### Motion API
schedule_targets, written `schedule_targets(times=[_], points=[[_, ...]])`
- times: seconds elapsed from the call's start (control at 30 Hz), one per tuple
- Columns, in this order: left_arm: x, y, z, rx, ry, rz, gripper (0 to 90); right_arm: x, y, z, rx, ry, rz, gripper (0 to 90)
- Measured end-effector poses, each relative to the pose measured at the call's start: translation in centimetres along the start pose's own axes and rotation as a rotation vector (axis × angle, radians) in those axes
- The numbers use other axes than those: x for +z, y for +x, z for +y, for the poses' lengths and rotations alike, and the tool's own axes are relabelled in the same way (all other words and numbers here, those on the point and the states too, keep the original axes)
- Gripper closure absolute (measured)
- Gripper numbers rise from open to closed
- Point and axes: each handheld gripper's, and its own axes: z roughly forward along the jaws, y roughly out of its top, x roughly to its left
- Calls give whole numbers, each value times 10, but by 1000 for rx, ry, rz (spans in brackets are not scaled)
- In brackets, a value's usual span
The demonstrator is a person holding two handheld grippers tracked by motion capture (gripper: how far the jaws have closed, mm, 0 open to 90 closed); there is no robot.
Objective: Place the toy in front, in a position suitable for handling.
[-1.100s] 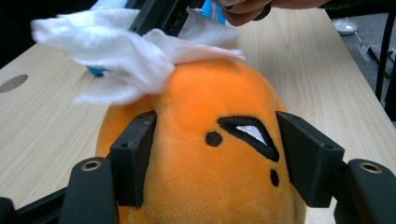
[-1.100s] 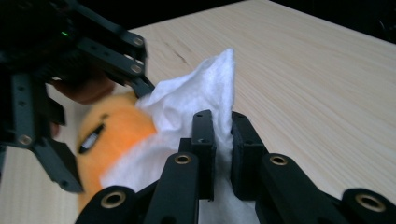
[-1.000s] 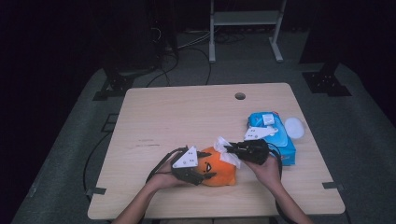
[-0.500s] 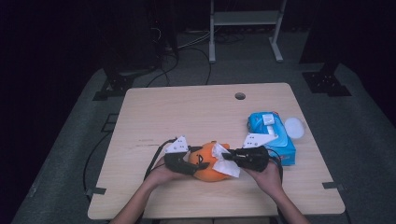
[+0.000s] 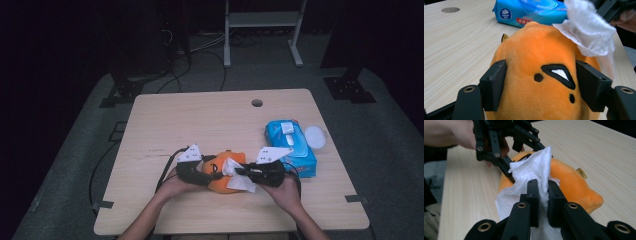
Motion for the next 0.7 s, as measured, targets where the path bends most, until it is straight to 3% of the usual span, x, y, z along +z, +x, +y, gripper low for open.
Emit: schedule_targets(times=[0.1,0.17,0.23,0.37,0.5,0.57,0.67,0.7], points=[[-1,0,6,-36,7,-49,167,1,-9,-5,44,-2,4,814],[-3,-1,10,-36,2,-60,113,-1,-14,-8,59,0,-18,814],[-4,-1,11,-32,3,-68,125,-2,-16,-8,65,-3,-21,813],[-6,2,7,6,25,-67,260,-5,-25,-11,97,-4,-38,814],[-4,2,7,-14,17,-44,331,-4,-15,-4,64,-25,-36,814],[-2,2,8,-20,16,-37,332,-2,-8,1,48,-40,-7,815],[-3,2,8,-22,21,-30,315,4,-2,4,-1,-17,-20,814],[-3,2,8,-27,18,-37,277,4,-3,3,12,-17,-16,815]])
